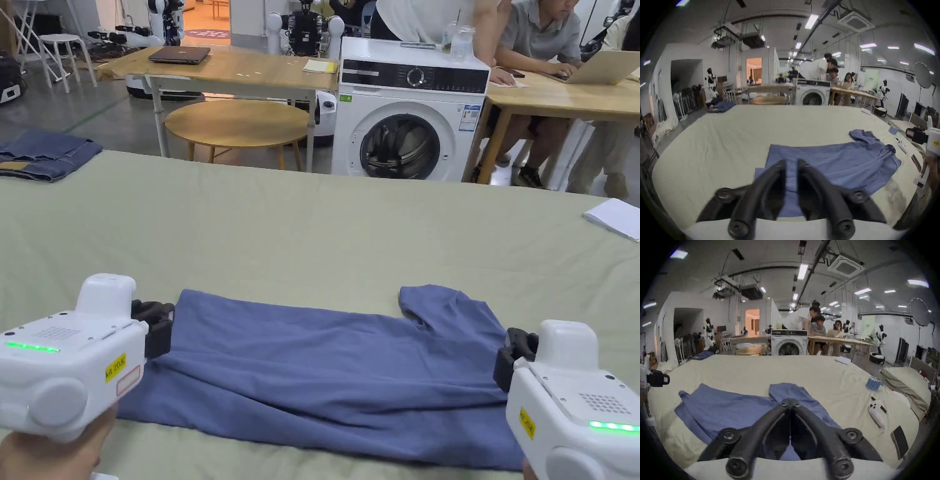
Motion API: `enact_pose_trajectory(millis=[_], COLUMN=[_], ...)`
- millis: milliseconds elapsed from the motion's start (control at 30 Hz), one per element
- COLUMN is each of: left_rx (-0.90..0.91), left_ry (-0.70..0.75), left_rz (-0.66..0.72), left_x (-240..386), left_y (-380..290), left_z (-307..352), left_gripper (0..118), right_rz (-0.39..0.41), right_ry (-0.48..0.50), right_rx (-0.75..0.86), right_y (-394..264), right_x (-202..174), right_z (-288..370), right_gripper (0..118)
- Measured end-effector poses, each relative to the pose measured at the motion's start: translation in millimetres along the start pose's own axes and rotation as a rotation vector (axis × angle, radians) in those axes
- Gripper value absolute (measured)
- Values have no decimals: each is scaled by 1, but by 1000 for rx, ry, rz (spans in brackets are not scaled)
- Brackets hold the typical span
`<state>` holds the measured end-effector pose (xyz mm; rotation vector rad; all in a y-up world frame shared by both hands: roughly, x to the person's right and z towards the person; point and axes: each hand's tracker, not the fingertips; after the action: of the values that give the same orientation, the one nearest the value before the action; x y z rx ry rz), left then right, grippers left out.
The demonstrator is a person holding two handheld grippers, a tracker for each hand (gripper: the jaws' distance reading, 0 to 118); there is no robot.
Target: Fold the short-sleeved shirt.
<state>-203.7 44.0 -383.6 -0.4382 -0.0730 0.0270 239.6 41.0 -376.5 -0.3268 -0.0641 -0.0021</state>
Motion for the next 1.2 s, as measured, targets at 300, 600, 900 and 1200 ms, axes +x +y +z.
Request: enact_pose_trajectory(millis=[300, 600, 900, 1200], left_rx=[1, -424, -766, -716], left_ry=[32, 20, 5, -11], left_rz=[46, 145, 129, 61], left_x=[-4, -64, -74, -58], left_y=[-25, -33, -40, -42], left_z=[39, -41, -111, -101], left_gripper=[0, 0, 50, 1], right_rz=[25, 28, 30, 28], right_ry=[50, 50, 19, -4], right_rx=[27, -44, -126, -189], right_y=[-10, -26, -41, -50], right_x=[-16, -11, 2, 17], right_z=[32, 27, 20, 17], right_gripper=[0, 0, 0, 0])
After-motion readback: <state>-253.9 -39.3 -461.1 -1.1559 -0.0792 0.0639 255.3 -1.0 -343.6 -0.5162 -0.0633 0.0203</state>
